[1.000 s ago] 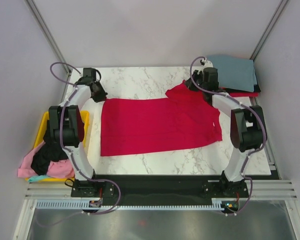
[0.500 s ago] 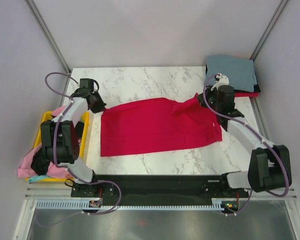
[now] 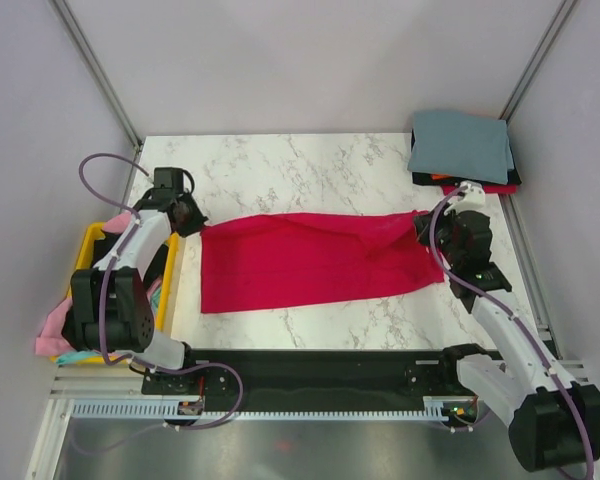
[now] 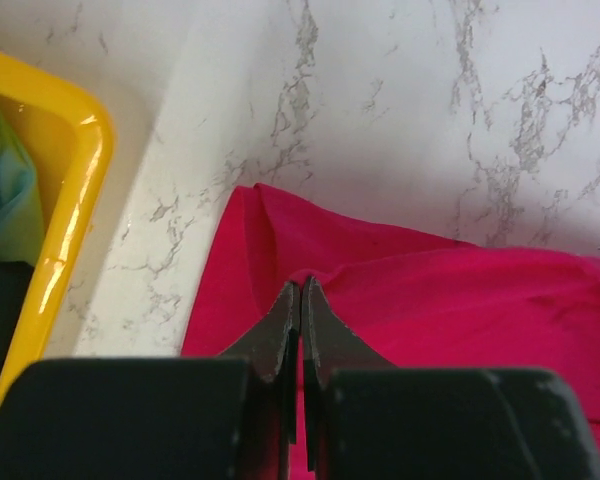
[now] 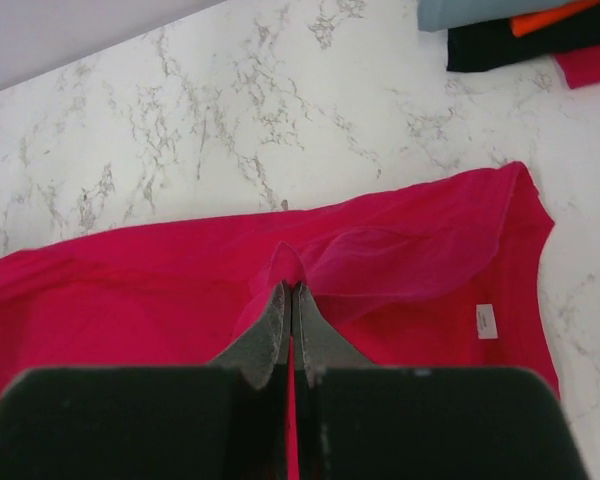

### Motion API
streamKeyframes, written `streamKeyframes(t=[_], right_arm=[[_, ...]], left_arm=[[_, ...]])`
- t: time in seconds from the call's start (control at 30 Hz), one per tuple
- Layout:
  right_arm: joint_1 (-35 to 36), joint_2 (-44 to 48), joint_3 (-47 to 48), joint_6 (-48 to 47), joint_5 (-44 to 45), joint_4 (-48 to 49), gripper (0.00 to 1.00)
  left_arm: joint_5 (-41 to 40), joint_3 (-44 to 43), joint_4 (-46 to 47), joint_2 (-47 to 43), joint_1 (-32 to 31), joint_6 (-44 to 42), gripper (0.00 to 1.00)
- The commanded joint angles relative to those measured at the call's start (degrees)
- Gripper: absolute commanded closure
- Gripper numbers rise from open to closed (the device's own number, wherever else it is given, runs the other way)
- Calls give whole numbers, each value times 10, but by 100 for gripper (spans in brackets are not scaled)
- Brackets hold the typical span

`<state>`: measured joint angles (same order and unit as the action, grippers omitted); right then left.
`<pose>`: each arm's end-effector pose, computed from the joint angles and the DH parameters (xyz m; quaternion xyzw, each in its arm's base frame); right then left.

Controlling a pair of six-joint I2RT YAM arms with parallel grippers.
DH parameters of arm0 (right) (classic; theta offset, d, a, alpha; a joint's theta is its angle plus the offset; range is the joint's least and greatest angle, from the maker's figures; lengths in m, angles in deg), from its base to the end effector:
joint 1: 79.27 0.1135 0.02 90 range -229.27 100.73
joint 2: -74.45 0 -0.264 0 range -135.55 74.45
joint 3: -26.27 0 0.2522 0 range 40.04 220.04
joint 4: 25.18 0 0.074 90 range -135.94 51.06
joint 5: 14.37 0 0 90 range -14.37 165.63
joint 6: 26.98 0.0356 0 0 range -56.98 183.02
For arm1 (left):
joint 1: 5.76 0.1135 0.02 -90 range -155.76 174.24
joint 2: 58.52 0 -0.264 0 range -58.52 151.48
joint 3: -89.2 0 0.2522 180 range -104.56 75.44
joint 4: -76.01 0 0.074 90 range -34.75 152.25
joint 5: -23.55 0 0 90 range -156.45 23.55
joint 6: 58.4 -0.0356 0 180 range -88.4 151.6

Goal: Fold and stack the t-shirts
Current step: Fold the tshirt

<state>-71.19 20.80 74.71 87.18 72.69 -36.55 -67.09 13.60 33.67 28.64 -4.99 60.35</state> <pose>0.2172 0.0327 0.2720 0.0969 0.7957 0.1857 0.5684 0.3185 0.0047 0.2381 -0.2439 0.9190 -0.0698 0.3019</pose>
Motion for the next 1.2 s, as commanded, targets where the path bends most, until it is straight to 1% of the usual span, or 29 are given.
streamKeyframes(t=[0.0,0.07,0.33,0.5,0.57,0.6,0.63,0.67,0.7,0.73,0.77,0.8,0.83,0.87,0.97,1.0,1.03,1.13,1.17], right_arm=[[-2,37,-17,12,40,-23,100],[-1,48,-27,19,43,-46,100],[-2,120,-67,44,96,-89,100],[-1,172,-74,45,121,-119,100],[-1,187,-73,45,131,-134,100],[-2,200,-72,50,137,-149,100],[-1,204,-71,53,138,-156,100],[-1,208,-71,56,136,-164,100],[-1,210,-70,69,144,-184,97],[-1,210,-68,78,152,-200,85],[-1,210,-67,87,161,-214,48],[-1,212,-70,98,173,-244,33],[-1,216,-73,120,194,-257,25],[0,221,-74,129,199,-264,20],[0,245,-73,178,222,-274,19],[0,249,-76,185,218,-259,19],[-1,251,-82,190,207,-242,19],[-1,207,-104,204,127,-151,22],[0,182,-104,207,83,-134,24]], left_arm=[[-52,8,-24,-30,-1,-2,98],[-68,10,-37,-33,-2,-1,98],[-73,42,-47,-63,-1,4,98],[-81,40,-60,-66,-1,3,97],[-82,40,-68,-69,-2,3,95],[-81,43,-69,-72,-1,3,92],[-81,48,-72,-75,-1,5,88],[-78,50,-75,-79,-2,6,81],[-75,50,-78,-87,-1,8,57],[-76,51,-84,-93,-1,8,47],[-77,52,-85,-100,-1,8,41],[-88,52,-87,-119,-2,5,32],[-95,48,-94,-128,-1,3,29],[-102,45,-95,-138,-2,2,28],[-108,35,-94,-164,-2,-3,30],[-108,33,-93,-165,-2,-3,31],[-107,27,-90,-156,-17,-2,32],[-117,9,-82,-124,-53,-3,34],[-124,3,-82,-94,-67,-1,34]])
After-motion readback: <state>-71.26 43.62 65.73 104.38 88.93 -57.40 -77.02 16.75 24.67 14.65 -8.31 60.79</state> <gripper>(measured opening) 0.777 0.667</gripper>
